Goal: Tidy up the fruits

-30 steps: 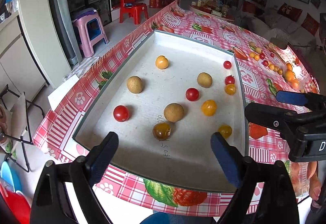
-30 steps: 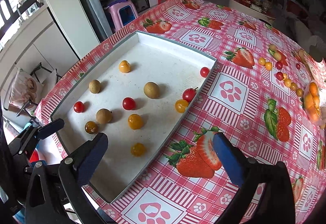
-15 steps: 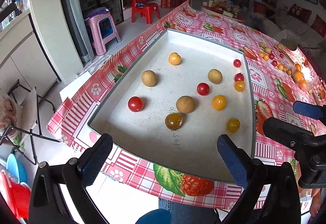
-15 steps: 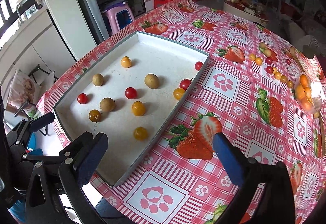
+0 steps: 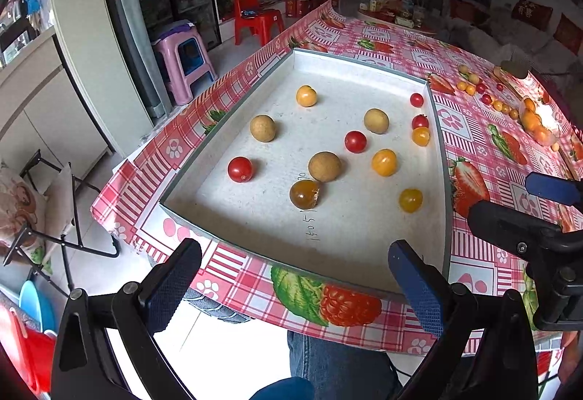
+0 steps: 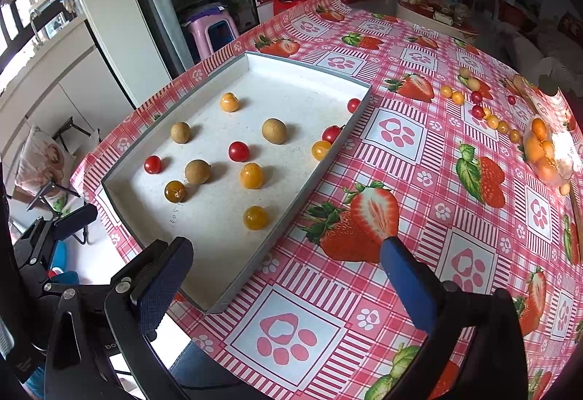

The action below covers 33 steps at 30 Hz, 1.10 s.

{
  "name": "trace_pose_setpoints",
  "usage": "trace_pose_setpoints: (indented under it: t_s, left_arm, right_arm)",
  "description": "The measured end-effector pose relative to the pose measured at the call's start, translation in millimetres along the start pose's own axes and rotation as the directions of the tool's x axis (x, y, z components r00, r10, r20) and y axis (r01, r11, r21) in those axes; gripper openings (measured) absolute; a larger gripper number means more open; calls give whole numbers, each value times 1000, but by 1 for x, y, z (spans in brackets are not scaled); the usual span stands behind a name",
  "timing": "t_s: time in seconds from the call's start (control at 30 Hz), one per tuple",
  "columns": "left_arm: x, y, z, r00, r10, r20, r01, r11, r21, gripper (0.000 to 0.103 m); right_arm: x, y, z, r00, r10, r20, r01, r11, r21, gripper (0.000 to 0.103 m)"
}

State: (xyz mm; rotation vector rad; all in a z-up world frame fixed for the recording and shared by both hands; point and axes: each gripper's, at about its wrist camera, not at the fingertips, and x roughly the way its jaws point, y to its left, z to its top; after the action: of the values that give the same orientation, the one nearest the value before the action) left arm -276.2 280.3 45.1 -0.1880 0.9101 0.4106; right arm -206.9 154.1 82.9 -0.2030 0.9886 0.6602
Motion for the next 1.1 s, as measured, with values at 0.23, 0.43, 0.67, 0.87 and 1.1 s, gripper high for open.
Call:
trace_pose_setpoints:
  t_s: [0.23, 0.43, 0.67, 0.87, 1.1]
  left_arm:
    - [-4, -5, -4, 1000, 28, -1, -28, 999, 27, 103]
    - [-8, -5, -5, 1000, 26, -2, -26, 999, 20, 103]
    - [-11, -7, -7, 999, 36, 4, -36, 999, 29, 103]
    - [-11, -8, -7, 999, 37, 4, -37, 999, 30, 103]
    - [-11, -7, -9, 999, 40, -1, -40, 999, 34, 103]
  right_arm:
    - [-4, -3, -5, 1000, 0, 7, 0, 1000, 9, 103]
    - [-6, -2, -6, 1000, 2, 13, -2, 1000, 2, 103]
    - [-8, -3, -8, 1000, 9, 11, -9, 1000, 7, 103]
    - [-9, -2, -8, 1000, 9, 15, -9, 1000, 4, 103]
    - [-8, -2, -8, 1000, 10, 11, -10, 1000, 3, 103]
